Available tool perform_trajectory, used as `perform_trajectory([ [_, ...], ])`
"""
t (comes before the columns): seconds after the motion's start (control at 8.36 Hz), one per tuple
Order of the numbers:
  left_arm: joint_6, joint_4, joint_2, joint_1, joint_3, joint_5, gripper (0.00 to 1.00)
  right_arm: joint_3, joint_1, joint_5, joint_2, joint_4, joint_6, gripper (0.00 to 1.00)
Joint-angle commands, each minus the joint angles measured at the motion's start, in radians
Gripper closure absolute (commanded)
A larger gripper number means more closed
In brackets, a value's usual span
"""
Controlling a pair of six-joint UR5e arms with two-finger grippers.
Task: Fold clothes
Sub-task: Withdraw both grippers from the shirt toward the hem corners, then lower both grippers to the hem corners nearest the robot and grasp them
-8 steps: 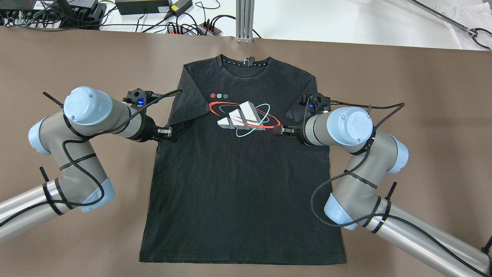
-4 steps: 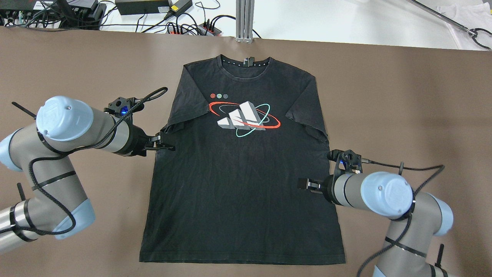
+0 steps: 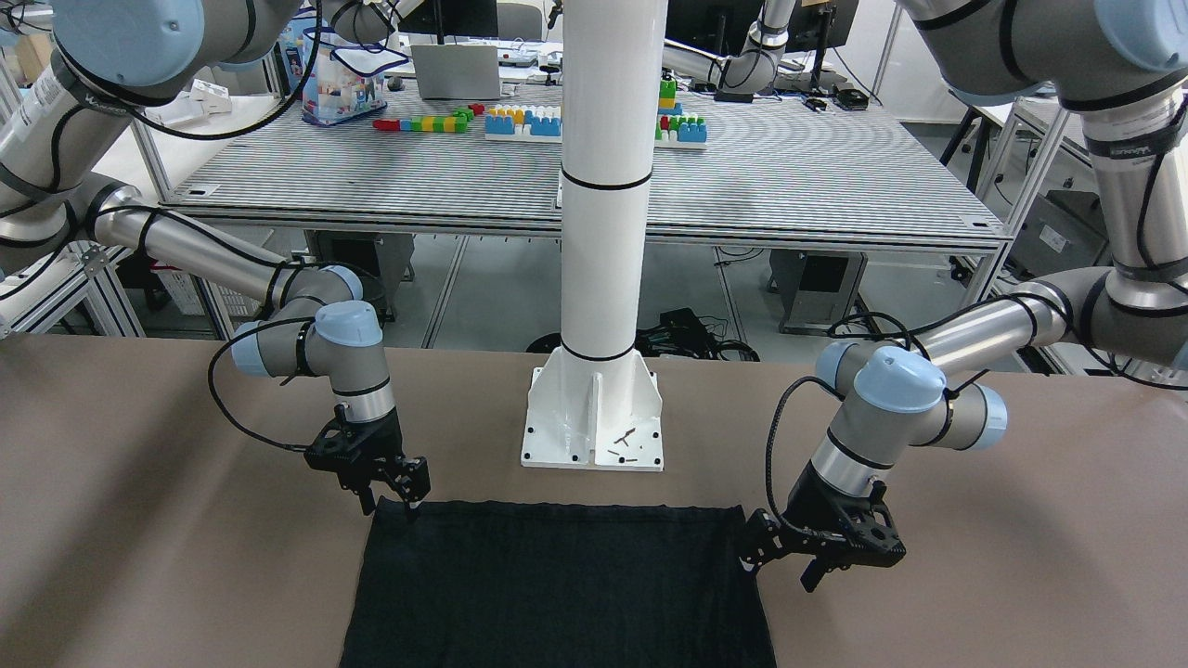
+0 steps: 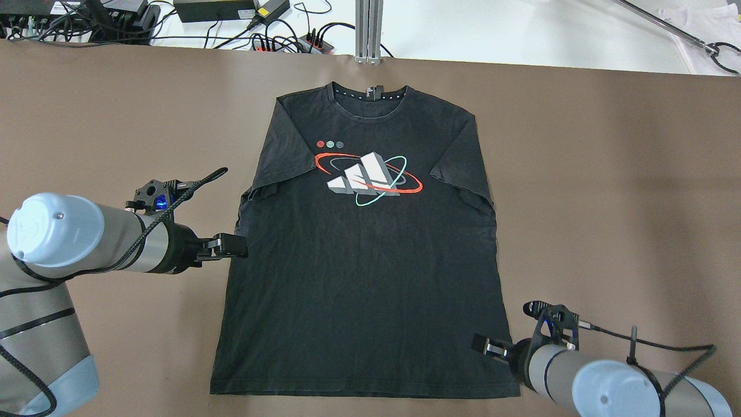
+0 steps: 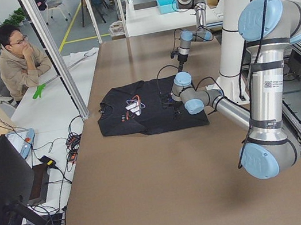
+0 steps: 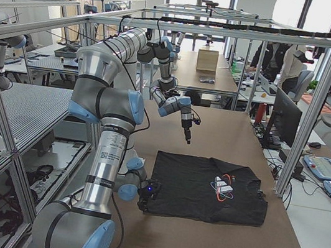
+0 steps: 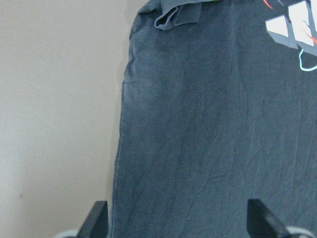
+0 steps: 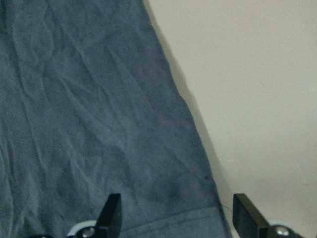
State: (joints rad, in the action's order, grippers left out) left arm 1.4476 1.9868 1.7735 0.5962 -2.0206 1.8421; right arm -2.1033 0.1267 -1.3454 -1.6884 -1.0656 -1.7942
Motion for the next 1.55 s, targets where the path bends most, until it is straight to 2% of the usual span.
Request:
perform_trajectory([
  [0.0,0.023,-0.002,-0.009,-0.004,-0.016,-0.001,0.01,-0.017,-0.071,0.042,-0.054,-0.001,-0.053,0.23],
  [0.36,0.023,-0.002,-0.026,-0.013,-0.030,-0.003,0.00,-0.014,-0.073,0.042,-0.053,-0.001,-0.056,0.46],
  [0.48,0.023,-0.002,-0.026,-0.015,-0.029,-0.003,0.01,-0.009,-0.075,0.040,-0.051,-0.001,-0.056,0.59],
  [0.72,0.023,-0.002,-0.026,-0.016,-0.029,-0.003,0.01,-0.007,-0.076,0.034,-0.050,-0.001,-0.056,0.73],
  [0.84,0.023,-0.002,-0.026,-0.016,-0.029,-0.003,0.01,-0.007,-0.078,0.032,-0.050,-0.001,-0.056,0.94],
  [0.96,0.028,-0.002,-0.028,-0.022,-0.027,-0.006,0.01,-0.007,-0.079,0.032,-0.050,-0.001,-0.054,1.00],
  [1.08,0.089,0.000,-0.055,-0.060,-0.030,-0.064,0.01,-0.011,-0.079,0.032,-0.050,-0.001,-0.056,1.00],
  [1.32,0.218,0.001,-0.144,-0.230,-0.078,-0.247,0.01,-0.035,-0.078,0.029,-0.050,-0.001,-0.054,1.00],
  [1.44,0.247,0.001,-0.198,-0.277,-0.117,-0.256,0.02,-0.044,-0.076,0.029,-0.050,-0.001,-0.054,1.00],
])
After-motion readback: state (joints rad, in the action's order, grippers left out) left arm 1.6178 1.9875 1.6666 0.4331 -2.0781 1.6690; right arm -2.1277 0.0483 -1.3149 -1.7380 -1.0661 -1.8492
